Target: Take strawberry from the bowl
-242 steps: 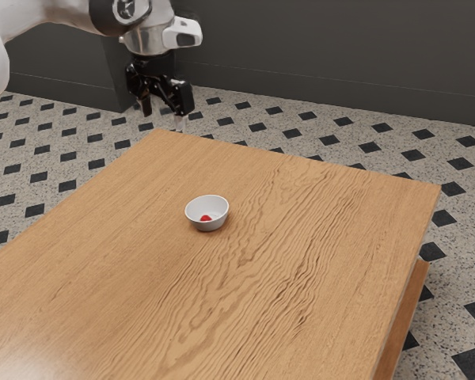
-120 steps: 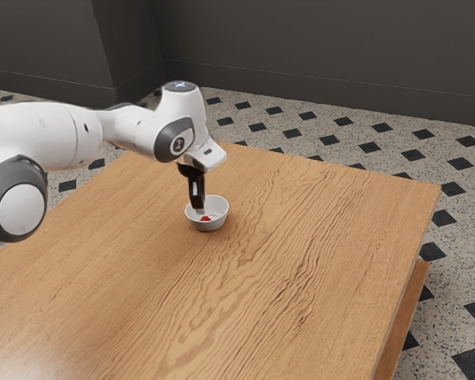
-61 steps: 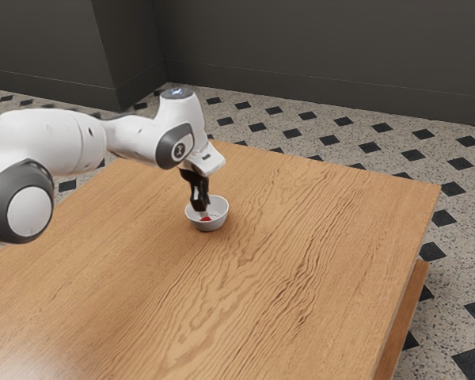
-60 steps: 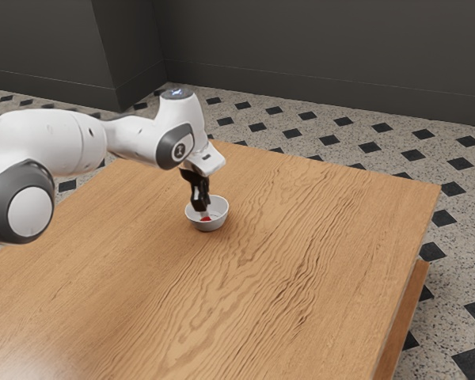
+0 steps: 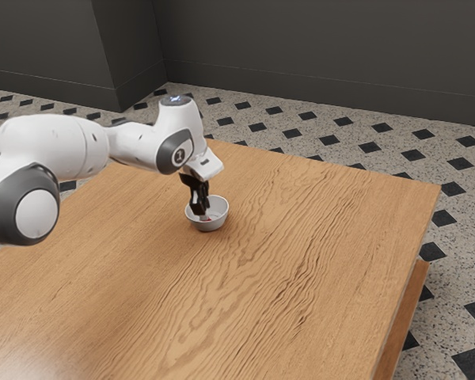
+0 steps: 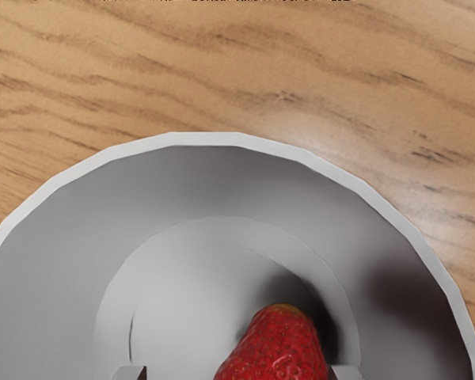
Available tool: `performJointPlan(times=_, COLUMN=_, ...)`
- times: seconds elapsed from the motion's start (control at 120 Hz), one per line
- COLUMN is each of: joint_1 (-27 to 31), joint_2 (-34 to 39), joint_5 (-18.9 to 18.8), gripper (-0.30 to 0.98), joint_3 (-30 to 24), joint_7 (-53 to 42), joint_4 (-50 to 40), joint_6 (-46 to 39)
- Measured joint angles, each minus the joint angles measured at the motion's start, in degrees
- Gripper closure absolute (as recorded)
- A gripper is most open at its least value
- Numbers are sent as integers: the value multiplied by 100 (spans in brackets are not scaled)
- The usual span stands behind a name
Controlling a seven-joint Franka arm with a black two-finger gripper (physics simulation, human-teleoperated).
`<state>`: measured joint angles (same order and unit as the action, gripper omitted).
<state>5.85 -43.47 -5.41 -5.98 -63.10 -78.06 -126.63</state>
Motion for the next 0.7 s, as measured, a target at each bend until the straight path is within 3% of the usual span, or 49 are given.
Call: performJointPlan(times=0.7, joint_1=-48, joint_2=-425, joint_5=-8, gripper=44, joint_3=-1, joint_7=-136, joint_4=339, joint_6=-86)
